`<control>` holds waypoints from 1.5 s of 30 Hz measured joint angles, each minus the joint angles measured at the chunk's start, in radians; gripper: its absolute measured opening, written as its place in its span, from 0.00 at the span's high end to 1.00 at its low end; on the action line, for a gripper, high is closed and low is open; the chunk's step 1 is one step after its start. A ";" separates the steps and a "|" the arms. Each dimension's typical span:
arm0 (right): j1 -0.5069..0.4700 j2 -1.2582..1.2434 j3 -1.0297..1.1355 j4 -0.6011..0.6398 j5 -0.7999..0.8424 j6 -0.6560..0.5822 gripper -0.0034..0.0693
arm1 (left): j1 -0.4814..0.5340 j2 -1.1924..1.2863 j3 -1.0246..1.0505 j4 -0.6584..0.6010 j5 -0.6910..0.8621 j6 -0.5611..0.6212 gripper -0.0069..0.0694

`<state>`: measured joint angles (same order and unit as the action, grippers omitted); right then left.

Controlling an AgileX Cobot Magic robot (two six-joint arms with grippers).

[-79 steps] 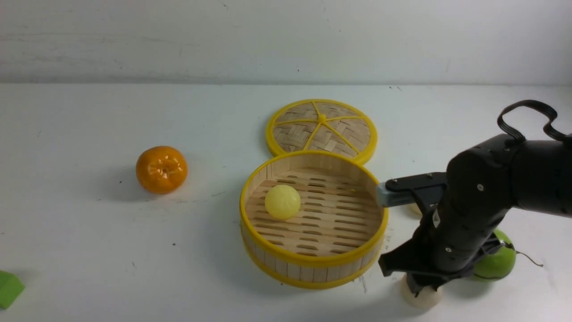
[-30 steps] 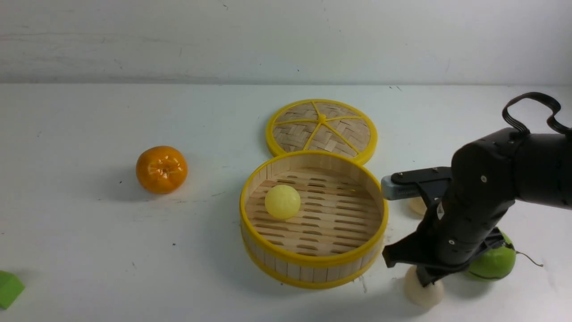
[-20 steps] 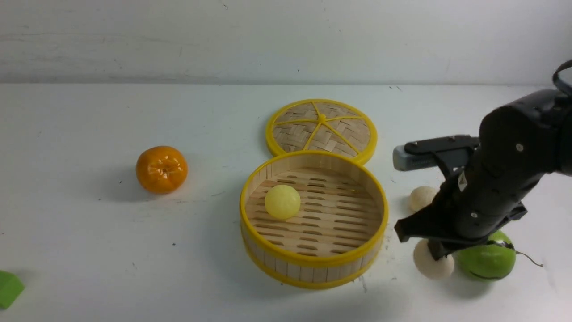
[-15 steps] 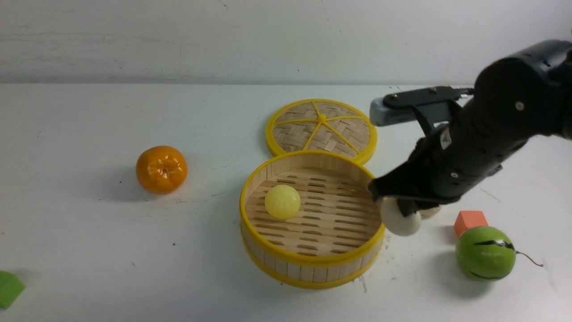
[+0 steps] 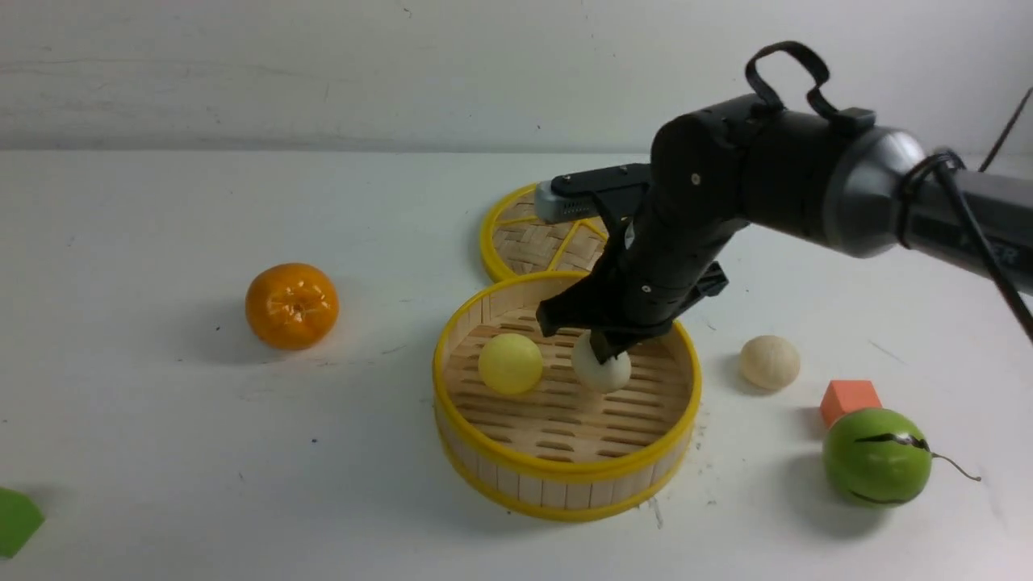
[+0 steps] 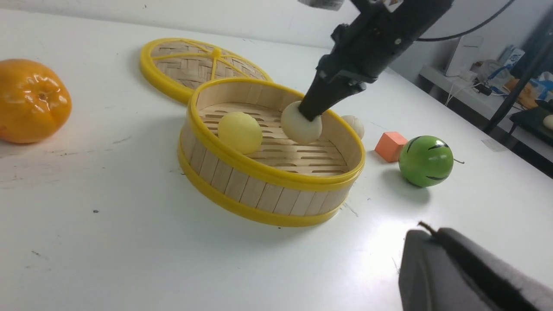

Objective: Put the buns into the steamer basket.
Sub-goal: Use the right arm to put the steamed stuffed bun into the steamer, then use the right arm to grab a steamed stuffed bun

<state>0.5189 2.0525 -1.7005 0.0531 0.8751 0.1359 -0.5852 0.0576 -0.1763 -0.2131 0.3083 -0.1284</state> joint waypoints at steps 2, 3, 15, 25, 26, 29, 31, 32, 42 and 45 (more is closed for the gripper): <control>0.000 0.024 -0.015 -0.015 0.000 0.000 0.92 | 0.000 0.000 0.000 0.000 0.000 0.000 0.92; 0.000 0.035 -0.017 -0.027 0.000 0.000 0.91 | 0.000 0.000 0.000 0.000 0.000 0.000 0.92; 0.000 0.035 -0.026 -0.068 0.055 0.101 0.55 | 0.000 0.000 0.000 0.000 0.000 0.000 0.91; -0.003 -0.149 -0.026 -0.207 0.139 0.115 0.20 | 0.000 0.000 0.000 0.000 0.000 0.000 0.91; -0.010 -0.172 -0.026 -0.249 0.153 0.119 0.20 | 0.000 0.000 0.000 0.000 0.000 0.000 0.91; -0.052 -0.208 -0.027 -0.332 0.200 0.135 0.21 | 0.000 0.000 0.000 0.000 0.000 0.000 0.91; -0.116 -0.211 -0.027 -0.341 0.225 0.139 0.23 | 0.000 0.000 0.000 0.000 0.000 0.000 0.91; -0.145 -0.208 -0.025 -0.329 0.232 0.139 0.23 | 0.000 0.000 0.000 0.000 0.000 0.000 0.91; -0.300 -0.051 0.032 -0.061 0.181 0.041 0.26 | 0.000 0.000 0.000 0.000 0.000 0.000 0.90; -0.301 -0.015 0.032 -0.076 0.150 0.041 0.26 | 0.000 0.000 0.000 0.000 0.000 0.000 0.90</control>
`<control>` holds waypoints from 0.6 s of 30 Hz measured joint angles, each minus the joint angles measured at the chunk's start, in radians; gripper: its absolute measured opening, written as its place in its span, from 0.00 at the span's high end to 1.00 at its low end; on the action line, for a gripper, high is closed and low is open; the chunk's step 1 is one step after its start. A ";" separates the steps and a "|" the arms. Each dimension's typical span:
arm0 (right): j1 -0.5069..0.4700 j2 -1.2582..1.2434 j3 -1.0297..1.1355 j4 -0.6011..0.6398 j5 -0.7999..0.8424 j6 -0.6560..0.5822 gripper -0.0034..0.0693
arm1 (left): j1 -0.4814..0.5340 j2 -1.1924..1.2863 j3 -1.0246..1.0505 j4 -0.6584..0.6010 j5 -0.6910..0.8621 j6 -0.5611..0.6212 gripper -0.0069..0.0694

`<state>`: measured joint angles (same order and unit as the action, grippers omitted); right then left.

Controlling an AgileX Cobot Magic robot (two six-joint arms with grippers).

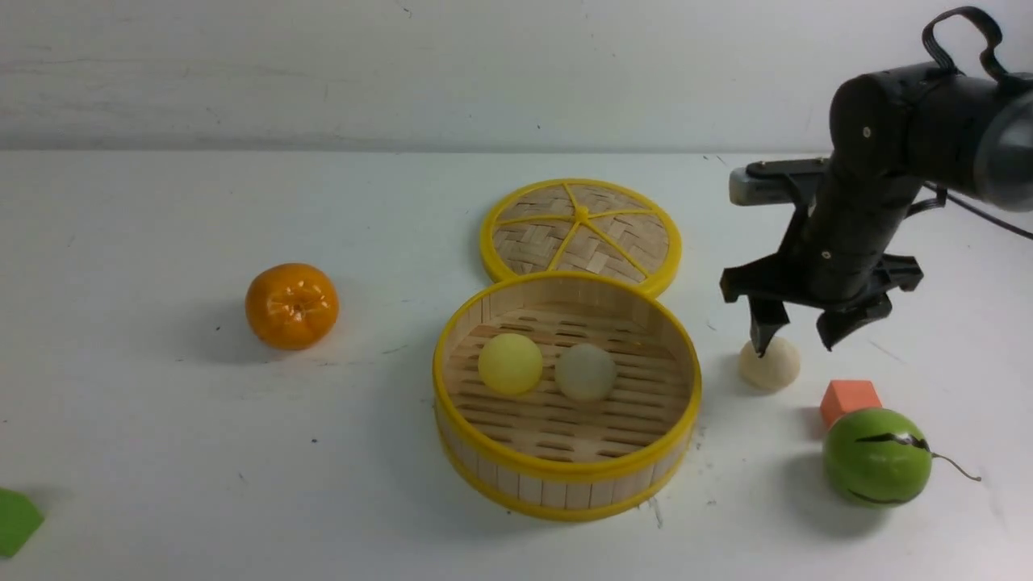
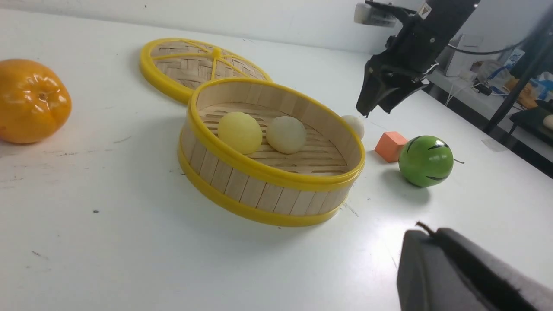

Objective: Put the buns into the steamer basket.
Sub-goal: Use the right arm to grab a steamed stuffed bun

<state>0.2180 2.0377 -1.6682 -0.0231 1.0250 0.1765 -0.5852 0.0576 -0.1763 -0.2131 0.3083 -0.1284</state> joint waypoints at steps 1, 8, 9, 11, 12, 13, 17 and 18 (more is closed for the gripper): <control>-0.002 0.009 0.000 -0.002 -0.011 0.000 0.26 | 0.000 0.000 0.000 0.000 0.000 0.000 0.90; -0.008 0.041 0.000 -0.005 -0.084 0.000 0.32 | 0.000 0.000 0.000 0.000 0.000 0.000 0.89; -0.008 0.044 0.000 -0.005 -0.092 0.000 0.34 | 0.000 0.000 0.000 0.000 0.000 0.000 0.89; -0.008 0.047 0.000 -0.005 -0.102 0.000 0.37 | 0.000 0.000 0.000 0.000 0.000 0.000 0.89; -0.008 0.047 0.000 -0.005 -0.104 0.000 0.38 | 0.000 0.000 0.000 0.000 0.000 0.000 0.88; -0.008 0.047 0.000 -0.005 -0.104 0.000 0.39 | 0.000 0.000 0.000 0.000 0.000 0.000 0.88; -0.008 0.050 0.000 -0.005 -0.110 0.000 0.44 | 0.000 0.000 0.000 0.000 0.000 0.000 0.88; -0.008 0.054 0.000 -0.005 -0.111 0.000 0.45 | 0.000 0.000 0.000 0.000 0.000 0.000 0.87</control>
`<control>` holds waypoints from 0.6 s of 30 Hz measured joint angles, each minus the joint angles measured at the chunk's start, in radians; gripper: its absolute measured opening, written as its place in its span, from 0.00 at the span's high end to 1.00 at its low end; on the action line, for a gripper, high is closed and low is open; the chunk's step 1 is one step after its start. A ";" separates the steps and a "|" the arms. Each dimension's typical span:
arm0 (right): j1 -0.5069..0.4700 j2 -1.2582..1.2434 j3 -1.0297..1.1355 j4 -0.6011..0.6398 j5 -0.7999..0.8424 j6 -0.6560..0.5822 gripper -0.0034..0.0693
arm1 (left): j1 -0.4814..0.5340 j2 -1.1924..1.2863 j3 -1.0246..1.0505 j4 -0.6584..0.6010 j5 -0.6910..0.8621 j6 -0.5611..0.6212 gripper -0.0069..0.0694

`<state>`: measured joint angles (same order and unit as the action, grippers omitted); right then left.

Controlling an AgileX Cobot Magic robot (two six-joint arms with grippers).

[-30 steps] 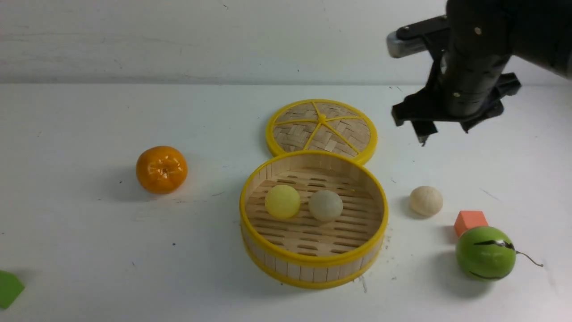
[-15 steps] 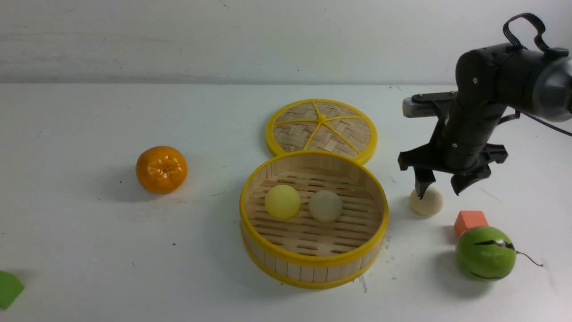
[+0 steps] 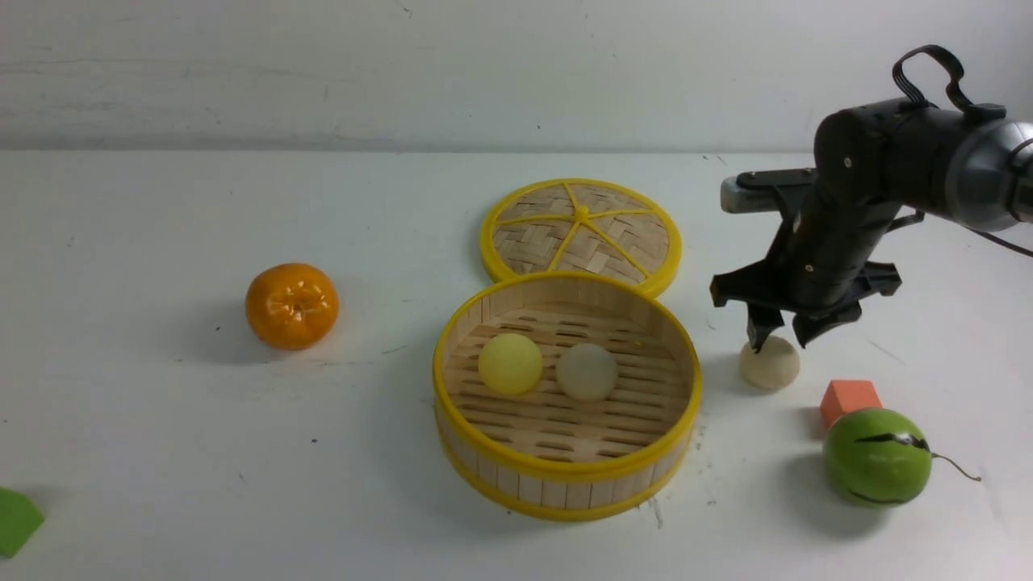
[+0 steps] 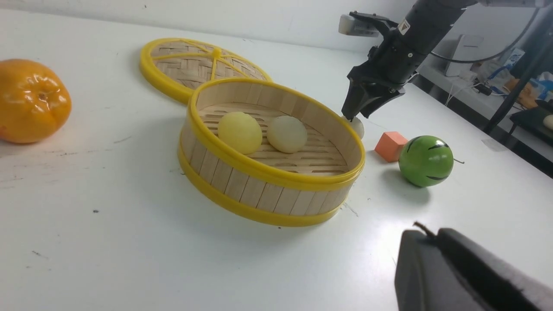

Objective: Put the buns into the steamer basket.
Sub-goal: Use the right arm to grab a steamed stuffed bun

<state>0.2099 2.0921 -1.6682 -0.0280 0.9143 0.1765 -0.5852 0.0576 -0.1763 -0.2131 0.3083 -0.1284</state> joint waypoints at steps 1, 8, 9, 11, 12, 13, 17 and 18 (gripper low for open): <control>-0.001 0.007 0.000 0.000 -0.001 0.000 0.46 | 0.000 0.000 0.000 0.000 0.000 0.000 0.87; -0.006 0.019 0.000 0.017 -0.013 0.000 0.52 | 0.000 0.000 0.000 0.000 0.000 0.000 0.87; -0.008 0.019 0.000 0.019 -0.013 0.000 0.53 | 0.000 0.000 0.000 0.000 0.000 0.000 0.87; -0.010 0.020 0.000 0.019 -0.013 0.000 0.55 | 0.000 0.000 0.000 0.000 0.000 0.000 0.87; -0.011 0.020 0.000 0.019 -0.013 0.000 0.57 | 0.000 0.000 0.000 0.000 0.000 0.000 0.87; -0.011 0.020 0.000 0.019 -0.013 0.000 0.59 | 0.000 0.000 0.000 0.000 0.000 0.000 0.87; -0.011 0.020 0.000 0.019 -0.009 -0.001 0.68 | 0.000 0.000 0.000 0.000 0.000 0.000 0.86; -0.011 0.020 0.000 0.019 -0.009 -0.001 0.69 | 0.000 0.000 0.000 0.000 0.000 0.000 0.86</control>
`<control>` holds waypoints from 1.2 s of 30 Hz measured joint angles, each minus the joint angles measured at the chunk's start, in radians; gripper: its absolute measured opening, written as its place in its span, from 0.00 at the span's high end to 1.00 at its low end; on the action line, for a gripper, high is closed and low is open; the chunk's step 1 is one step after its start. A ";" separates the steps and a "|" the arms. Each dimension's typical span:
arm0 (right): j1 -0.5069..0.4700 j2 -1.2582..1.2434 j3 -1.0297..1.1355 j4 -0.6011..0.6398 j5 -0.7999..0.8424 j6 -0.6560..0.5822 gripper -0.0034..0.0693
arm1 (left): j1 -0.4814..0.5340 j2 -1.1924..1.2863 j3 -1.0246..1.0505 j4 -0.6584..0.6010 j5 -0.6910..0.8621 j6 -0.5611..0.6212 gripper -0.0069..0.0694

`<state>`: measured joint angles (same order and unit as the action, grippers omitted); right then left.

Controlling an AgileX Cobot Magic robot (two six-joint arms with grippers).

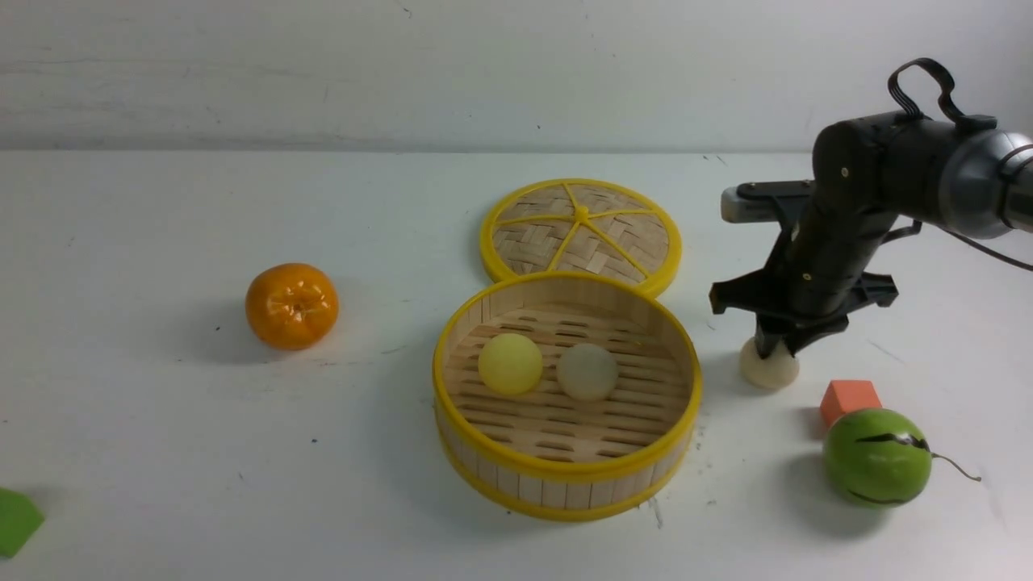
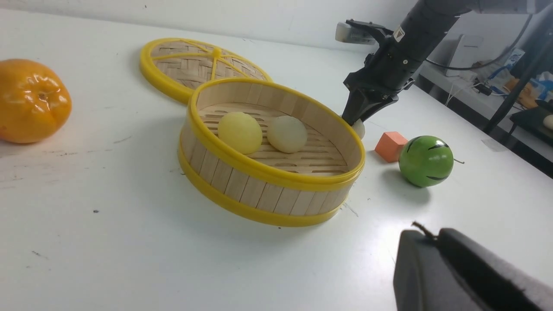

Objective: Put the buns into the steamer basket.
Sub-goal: Use the right arm to grab a steamed stuffed bun, then use the right arm to put the steamed stuffed bun into the steamer

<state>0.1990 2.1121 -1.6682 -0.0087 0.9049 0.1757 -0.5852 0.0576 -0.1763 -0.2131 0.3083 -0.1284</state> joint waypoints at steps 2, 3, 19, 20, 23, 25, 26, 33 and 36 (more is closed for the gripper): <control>0.000 0.000 0.000 0.000 0.004 -0.009 0.78 | 0.000 0.000 0.000 0.000 0.000 0.000 0.86; 0.000 0.000 0.000 0.000 0.005 -0.013 0.81 | 0.000 0.000 0.000 0.000 0.000 0.000 0.86; 0.110 -0.253 0.000 0.129 0.173 -0.147 0.93 | 0.000 0.000 0.000 0.000 0.000 0.000 0.86; 0.140 -0.267 -0.001 0.174 0.183 -0.176 0.93 | 0.000 0.000 0.000 0.000 0.000 0.000 0.86; 0.202 -0.264 -0.001 0.250 0.190 -0.213 0.93 | 0.000 0.000 0.000 0.000 0.000 0.000 0.86; 0.224 -0.255 0.000 0.261 0.190 -0.220 0.93 | 0.000 0.000 0.000 0.000 0.000 0.000 0.86; 0.238 -0.249 0.000 0.266 0.190 -0.221 0.93 | 0.000 0.000 0.000 0.000 0.000 0.000 0.86; 0.318 -0.191 0.000 0.270 0.152 -0.222 0.93 | 0.000 0.000 0.000 0.000 0.001 0.000 0.86; 0.326 -0.155 0.000 0.290 0.109 -0.222 0.93 | 0.000 0.000 0.000 0.000 0.001 0.000 0.85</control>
<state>0.5245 1.9568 -1.6681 0.2810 1.0137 -0.0462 -0.5852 0.0576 -0.1763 -0.2131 0.3092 -0.1284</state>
